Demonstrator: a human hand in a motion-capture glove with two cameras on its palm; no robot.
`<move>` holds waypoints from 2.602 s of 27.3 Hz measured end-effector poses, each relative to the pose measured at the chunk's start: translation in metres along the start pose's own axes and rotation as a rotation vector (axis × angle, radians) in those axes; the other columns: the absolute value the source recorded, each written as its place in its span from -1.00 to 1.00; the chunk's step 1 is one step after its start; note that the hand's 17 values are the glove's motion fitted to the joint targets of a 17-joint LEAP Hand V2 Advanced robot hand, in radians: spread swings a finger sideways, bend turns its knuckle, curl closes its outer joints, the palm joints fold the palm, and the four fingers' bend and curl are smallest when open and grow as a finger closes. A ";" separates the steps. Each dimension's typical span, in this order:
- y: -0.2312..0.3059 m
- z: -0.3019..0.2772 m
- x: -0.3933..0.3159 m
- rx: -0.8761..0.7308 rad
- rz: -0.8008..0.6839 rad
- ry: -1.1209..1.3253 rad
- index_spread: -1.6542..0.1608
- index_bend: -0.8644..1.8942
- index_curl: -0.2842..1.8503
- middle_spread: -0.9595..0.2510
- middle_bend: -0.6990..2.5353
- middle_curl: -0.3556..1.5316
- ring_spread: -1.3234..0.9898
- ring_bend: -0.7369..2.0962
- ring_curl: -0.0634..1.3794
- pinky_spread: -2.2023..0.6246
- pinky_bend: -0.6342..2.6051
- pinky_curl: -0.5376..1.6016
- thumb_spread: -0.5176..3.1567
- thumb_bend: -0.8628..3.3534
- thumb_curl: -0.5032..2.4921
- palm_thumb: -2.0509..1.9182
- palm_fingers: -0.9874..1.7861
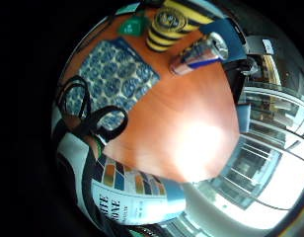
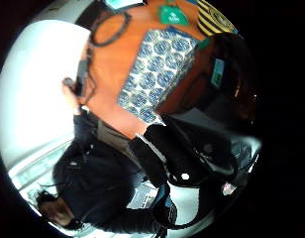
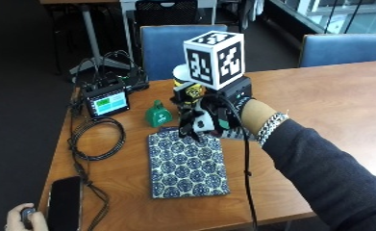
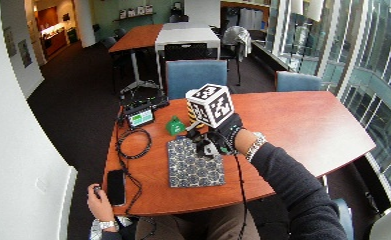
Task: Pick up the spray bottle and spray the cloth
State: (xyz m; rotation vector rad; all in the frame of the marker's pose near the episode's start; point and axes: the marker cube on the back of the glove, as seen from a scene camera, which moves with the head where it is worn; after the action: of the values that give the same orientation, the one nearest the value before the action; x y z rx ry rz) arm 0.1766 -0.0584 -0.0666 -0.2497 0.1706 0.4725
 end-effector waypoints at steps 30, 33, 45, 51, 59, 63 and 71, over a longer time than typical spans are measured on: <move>-0.048 -0.066 0.021 0.972 0.065 -1.157 0.50 -0.16 -0.25 0.17 -0.25 -0.12 -0.02 -0.09 -0.33 0.40 -0.34 -0.14 -0.14 -0.60 -0.49 0.22 0.67; -0.060 -0.039 0.023 0.940 0.146 -1.149 0.50 -0.18 -0.26 0.18 -0.25 -0.12 -0.02 -0.12 -0.34 0.39 -0.34 -0.14 -0.15 -0.58 -0.48 0.27 0.63; -0.090 0.025 0.027 0.868 0.270 -1.099 0.49 -0.21 -0.26 0.15 -0.26 -0.12 -0.03 -0.21 -0.37 0.46 -0.44 -0.18 -0.13 -0.56 -0.46 0.38 0.53; -0.092 0.041 0.023 0.856 0.285 -1.042 0.49 -0.23 -0.26 0.15 -0.28 -0.12 -0.03 -0.23 -0.37 0.47 -0.45 -0.18 -0.12 -0.57 -0.46 0.40 0.55; -0.093 0.035 0.013 0.885 0.297 -1.011 0.49 -0.24 -0.27 0.15 -0.29 -0.12 -0.04 -0.23 -0.36 0.46 -0.47 -0.18 -0.12 -0.58 -0.47 0.41 0.57; -0.094 0.027 0.010 0.933 0.358 -1.019 0.49 -0.24 -0.27 0.15 -0.29 -0.12 -0.03 -0.23 -0.36 0.45 -0.47 -0.18 -0.11 -0.59 -0.47 0.42 0.57; -0.091 0.025 0.011 0.983 0.396 -0.985 0.49 -0.25 -0.28 0.15 -0.30 -0.12 -0.03 -0.23 -0.34 0.44 -0.47 -0.17 -0.11 -0.60 -0.47 0.42 0.57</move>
State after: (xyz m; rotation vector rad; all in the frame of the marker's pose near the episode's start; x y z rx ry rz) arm 0.2318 -0.1251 -0.0271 0.9979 -0.5264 0.7946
